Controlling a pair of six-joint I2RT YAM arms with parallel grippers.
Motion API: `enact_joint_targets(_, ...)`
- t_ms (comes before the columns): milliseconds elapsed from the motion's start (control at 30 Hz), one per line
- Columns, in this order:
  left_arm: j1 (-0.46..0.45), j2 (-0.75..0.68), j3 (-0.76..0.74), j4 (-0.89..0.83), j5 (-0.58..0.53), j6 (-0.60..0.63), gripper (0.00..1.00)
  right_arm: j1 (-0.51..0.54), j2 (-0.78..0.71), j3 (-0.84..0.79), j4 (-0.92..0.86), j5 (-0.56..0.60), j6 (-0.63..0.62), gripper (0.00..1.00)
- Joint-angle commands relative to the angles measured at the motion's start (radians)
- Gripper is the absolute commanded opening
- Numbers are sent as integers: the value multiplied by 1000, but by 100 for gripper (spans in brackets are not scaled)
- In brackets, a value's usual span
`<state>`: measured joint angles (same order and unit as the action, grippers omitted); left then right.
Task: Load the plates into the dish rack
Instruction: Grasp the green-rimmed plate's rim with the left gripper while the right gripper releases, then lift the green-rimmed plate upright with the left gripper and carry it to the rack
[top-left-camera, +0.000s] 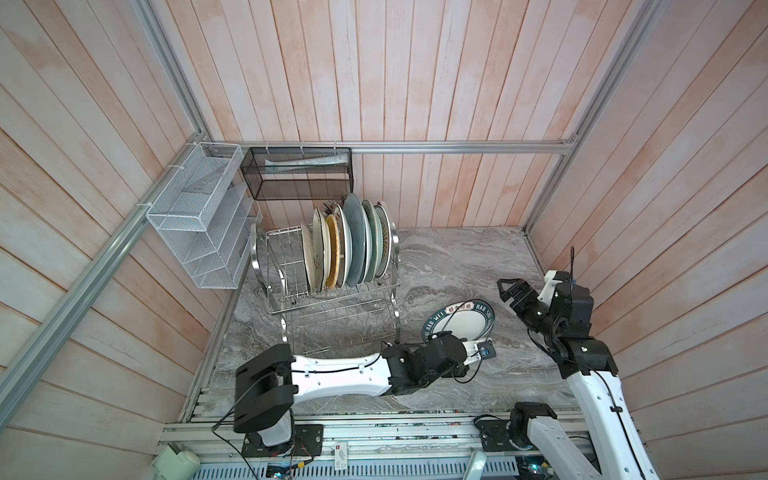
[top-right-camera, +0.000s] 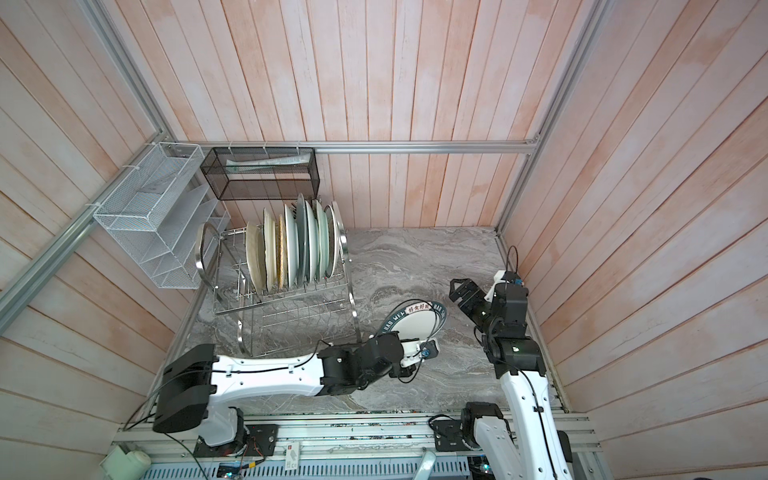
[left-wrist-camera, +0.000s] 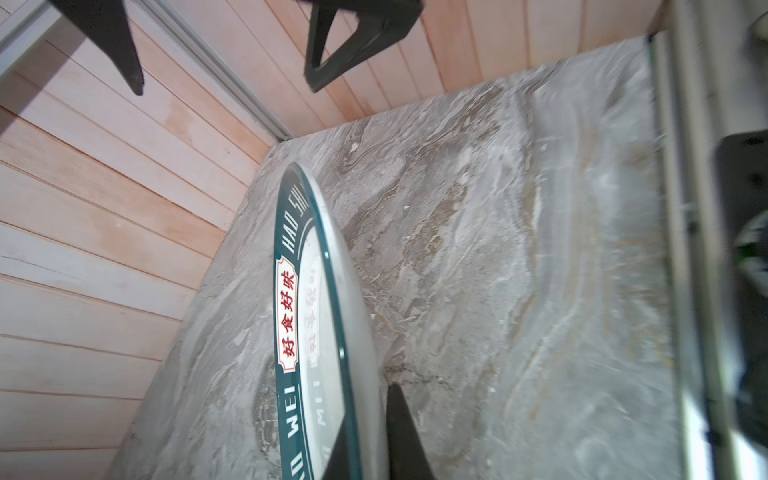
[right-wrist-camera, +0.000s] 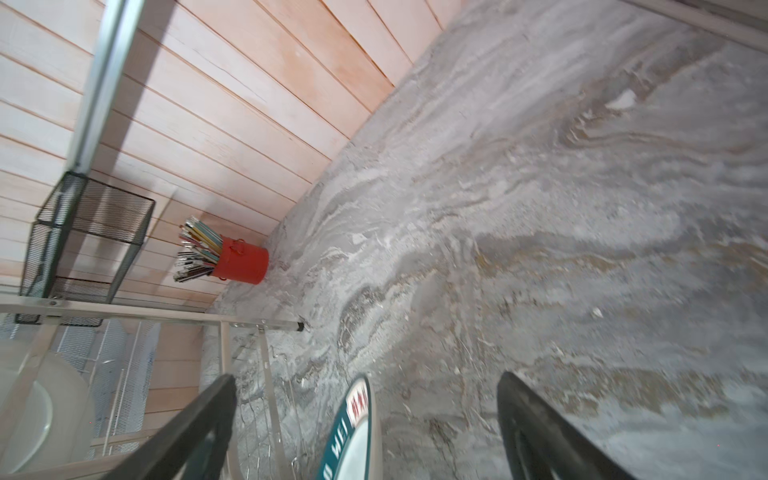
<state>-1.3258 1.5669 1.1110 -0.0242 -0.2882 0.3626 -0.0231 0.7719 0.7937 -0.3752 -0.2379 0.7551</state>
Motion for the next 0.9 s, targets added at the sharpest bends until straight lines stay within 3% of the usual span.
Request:
enact_joint_targets(0, -7, -172, -51, -29, 209, -157, 0, 1, 2, -15, 190, -63, -69, 98)
enact_joint_targets(167, -7, -448, -112, -65, 394, -262, 0, -1, 1, -72, 276, -117, -97, 98)
enact_joint_targets(300, -7, -610, -91, -74, 406, -301, 0, 0, -27, -153, 348, -173, -104, 98)
enact_joint_targets(433, -7, -678, -9, -52, 311, -309, 0, 2, -84, -243, 417, -172, -109, 98)
enact_joint_targets(667, -7, -623, 210, 53, 114, -206, 0, 27, -76, -333, 526, -229, -115, 98)
enact_joint_targets(867, -7, -551, 343, 193, -45, -61, 0, 159, -64, -378, 615, -169, -163, 98)
